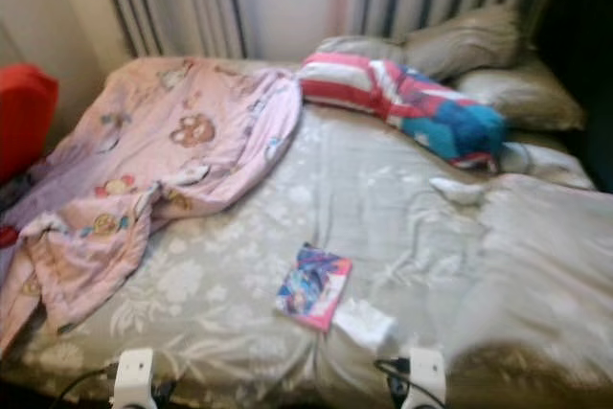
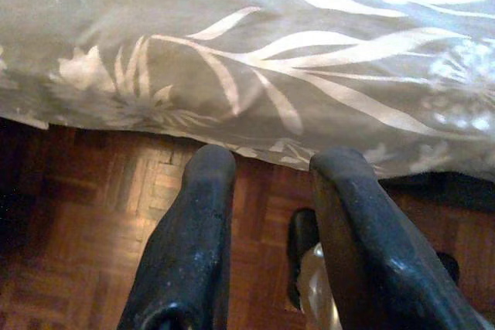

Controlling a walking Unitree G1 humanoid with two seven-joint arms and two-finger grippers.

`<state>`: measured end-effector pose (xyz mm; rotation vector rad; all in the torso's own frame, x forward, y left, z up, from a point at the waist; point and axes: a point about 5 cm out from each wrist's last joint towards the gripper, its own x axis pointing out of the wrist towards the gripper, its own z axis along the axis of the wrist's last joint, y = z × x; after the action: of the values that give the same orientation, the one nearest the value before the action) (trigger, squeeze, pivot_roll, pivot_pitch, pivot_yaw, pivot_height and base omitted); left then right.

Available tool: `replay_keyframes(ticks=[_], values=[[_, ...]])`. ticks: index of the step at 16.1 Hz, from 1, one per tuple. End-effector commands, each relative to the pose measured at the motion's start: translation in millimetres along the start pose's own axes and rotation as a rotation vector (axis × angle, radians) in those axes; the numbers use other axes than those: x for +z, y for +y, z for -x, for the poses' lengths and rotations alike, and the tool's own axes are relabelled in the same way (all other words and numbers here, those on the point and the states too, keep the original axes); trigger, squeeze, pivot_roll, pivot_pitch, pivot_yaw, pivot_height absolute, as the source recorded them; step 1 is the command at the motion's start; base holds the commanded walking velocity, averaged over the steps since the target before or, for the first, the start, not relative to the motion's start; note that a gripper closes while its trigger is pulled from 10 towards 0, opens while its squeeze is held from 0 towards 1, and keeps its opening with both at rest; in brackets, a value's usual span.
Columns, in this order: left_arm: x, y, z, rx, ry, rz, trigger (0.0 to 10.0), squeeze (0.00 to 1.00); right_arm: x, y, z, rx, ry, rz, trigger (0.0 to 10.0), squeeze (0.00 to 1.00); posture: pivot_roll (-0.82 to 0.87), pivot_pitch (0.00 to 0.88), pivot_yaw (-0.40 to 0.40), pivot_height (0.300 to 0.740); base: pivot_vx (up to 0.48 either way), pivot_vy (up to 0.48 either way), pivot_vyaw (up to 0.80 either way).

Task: Clean up the room

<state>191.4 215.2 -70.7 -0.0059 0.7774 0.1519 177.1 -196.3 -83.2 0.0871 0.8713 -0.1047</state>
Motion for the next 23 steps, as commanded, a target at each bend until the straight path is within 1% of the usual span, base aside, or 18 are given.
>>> replay_keyframes(ticks=[1, 2, 3, 4, 8, 9, 11, 12, 13, 14, 15, 16, 17, 18, 19, 20, 21, 23], values=[[-6.1, 7.9, 2.5, 0.019, 0.017, 0.004, 10.0, 0.0, 5.2, 12.2, -2.1, 0.039, -0.022, 0.004, 10.0, 0.0, 0.14, 0.007, -0.01, 0.74, 0.296, 0.0, 0.8], [-6.3, 7.9, 2.5, 0.018, 0.018, 0.003, 10.0, 0.0, 4.3, 12.8, -2.1, 0.039, -0.017, -0.008, 10.0, 0.0, 0.14, 0.007, -0.01, 0.74, 0.3, 0.0, 0.8], [-6.3, 7.9, 2.6, 0.016, 0.017, 0.001, 10.0, 0.0, 4.0, 13.0, -2.0, 0.035, -0.017, -0.024, 10.0, 0.0, 0.14, 0.003, -0.011, 0.74, 0.3, 0.0, 0.0], [-6.6, 7.6, 2.7, 0.015, 0.018, -0.001, 10.0, 0.0, 3.8, 12.9, -2.0, 0.034, -0.016, -0.017, 10.0, 0.0, 0.15, 0.0, -0.01, 0.74, 0.3, 0.0, 0.0], [-7.2, 7.4, 2.9, 0.008, 0.018, -0.009, 10.0, 0.0, 4.6, 9.0, -1.7, 0.005, -0.027, -0.029, 10.0, 0.0, 0.15, 0.0, -0.011, 0.74, 0.0, 0.0, 0.0], [-5.8, 8.0, 2.8, 0.008, 0.008, -0.01, 10.0, 0.0, 6.0, 7.7, -1.8, -0.005, -0.035, -0.037, 10.0, 0.0, 0.15, 0.0, -0.011, 0.74, 0.0, 0.0, 0.0], [3.6, 9.9, 1.4, 0.009, -0.043, -0.015, 10.0, 0.0, 16.2, 3.1, -3.0, -0.043, -0.084, -0.065, 10.0, 0.0, 0.15, 0.0, -0.012, 0.74, 0.0, 0.0, 0.0], [10.3, 9.6, 0.3, 0.002, -0.078, -0.024, 10.0, 0.0, 21.4, 2.4, -3.6, -0.049, -0.108, -0.084, 10.0, 0.0, 0.15, 0.0, -0.014, 0.74, 0.0, 0.0, 0.0], [28.6, 8.2, -2.2, -0.011, -0.167, -0.031, 10.0, 0.0, 33.8, 4.0, -5.0, -0.041, -0.166, -0.099, 10.0, 0.0, 0.15, 0.0, -0.017, 0.74, 0.0, 0.0, 0.0], [49.8, 6.2, -2.8, -0.026, -0.284, -0.037, 10.0, 0.0, 53.7, 2.6, -4.8, -0.049, -0.279, -0.12, 10.0, 0.0, 0.15, 0.0, -0.023, 0.74, 0.0, 0.0, 0.0], [66.6, 5.3, -1.1, -0.031, -0.387, -0.033, 10.0, 0.0, 69.3, 4.5, -3.6, -0.032, -0.368, -0.103, 10.0, 0.0, 0.15, 0.0, -0.025, 0.74, 0.0, 0.0, 0.0], [76.7, 4.2, 1.1, -0.039, -0.454, -0.023, 10.0, 0.0, 77.7, 7.2, -2.3, -0.013, -0.421, -0.094, 10.0, 0.0, 0.15, 0.0, -0.026, 0.74, 0.0, 0.0, 0.0], [82.9, 2.8, 3.4, -0.048, -0.501, -0.024, 10.0, 0.0, 83.1, 8.7, -1.0, -0.003, -0.46, -0.086, 10.0, 0.0, 0.14, 0.0, -0.03, 0.74, 0.0, 0.0, 0.0], [93.8, 0.7, 10.0, -0.058, -0.596, -0.023, 10.0, 0.0, 92.9, 10.9, 3.6, 0.016, -0.549, -0.062, 10.0, 0.0, 0.14, 0.0, -0.038, 0.74, 0.0, 0.0, 0.0], [98.7, 0.9, 16.7, -0.058, -0.658, -0.01, 10.0, 0.0, 95.6, 6.7, 8.3, 0.007, -0.604, -0.068, 10.0, 0.0, 0.14, 0.0, -0.045, 0.74, 0.0, 0.0, 0.0], [98.0, 0.9, 18.6, -0.062, -0.669, -0.007, 10.0, 0.0, 94.9, 5.0, 10.0, 0.005, -0.618, -0.068, 10.0, 0.0, 0.14, 0.0, -0.048, 0.74, 0.0, 0.0, 0.0], [93.7, -1.1, 18.8, -0.075, -0.66, -0.006, 10.0, 0.0, 93.3, 4.0, 11.9, 0.014, -0.63, -0.046, 10.0, 0.0, 0.14, 0.0, -0.053, 0.74, 0.0, 0.0, 0.0], [90.9, -4.4, 18.1, -0.084, -0.653, -0.004, 10.0, 0.0, 93.8, 3.2, 12.7, 0.011, -0.643, -0.038, 10.0, 0.0, 0.14, 0.0, -0.058, 0.74, 0.0, 0.0, 0.0]])
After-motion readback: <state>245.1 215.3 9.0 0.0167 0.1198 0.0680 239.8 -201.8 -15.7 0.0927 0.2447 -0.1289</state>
